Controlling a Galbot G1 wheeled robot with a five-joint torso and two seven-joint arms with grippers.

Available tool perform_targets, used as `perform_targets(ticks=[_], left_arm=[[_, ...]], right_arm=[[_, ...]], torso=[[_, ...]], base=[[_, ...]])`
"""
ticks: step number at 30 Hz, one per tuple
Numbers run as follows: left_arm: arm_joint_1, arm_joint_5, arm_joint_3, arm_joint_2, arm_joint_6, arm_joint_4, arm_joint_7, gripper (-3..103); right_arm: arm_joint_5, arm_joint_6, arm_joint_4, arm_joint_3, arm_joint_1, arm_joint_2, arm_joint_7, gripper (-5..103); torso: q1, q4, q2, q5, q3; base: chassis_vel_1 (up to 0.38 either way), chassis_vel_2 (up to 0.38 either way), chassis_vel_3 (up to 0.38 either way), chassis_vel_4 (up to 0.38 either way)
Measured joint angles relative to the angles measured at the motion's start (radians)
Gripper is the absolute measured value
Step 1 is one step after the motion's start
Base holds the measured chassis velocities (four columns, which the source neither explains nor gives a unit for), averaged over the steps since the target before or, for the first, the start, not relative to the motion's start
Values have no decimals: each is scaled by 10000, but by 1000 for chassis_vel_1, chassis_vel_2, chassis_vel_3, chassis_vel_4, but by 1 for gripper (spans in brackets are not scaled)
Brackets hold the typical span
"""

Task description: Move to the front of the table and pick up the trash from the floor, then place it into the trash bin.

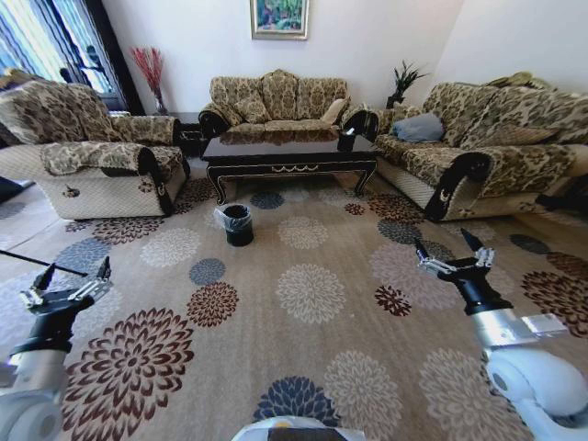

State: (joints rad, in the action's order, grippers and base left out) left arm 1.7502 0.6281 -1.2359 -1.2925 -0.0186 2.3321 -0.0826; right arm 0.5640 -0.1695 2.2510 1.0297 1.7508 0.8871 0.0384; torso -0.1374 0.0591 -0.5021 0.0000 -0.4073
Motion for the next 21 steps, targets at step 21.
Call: perform_targets(ticks=[21], left_arm=[[316,51,-169,-183,116,316,-37,100]], right_arm=[[-126,-399,140,18,237,206,-257,100]], torso=[[-345,0,-922,0,-580]], base=[[0,0,0,0]])
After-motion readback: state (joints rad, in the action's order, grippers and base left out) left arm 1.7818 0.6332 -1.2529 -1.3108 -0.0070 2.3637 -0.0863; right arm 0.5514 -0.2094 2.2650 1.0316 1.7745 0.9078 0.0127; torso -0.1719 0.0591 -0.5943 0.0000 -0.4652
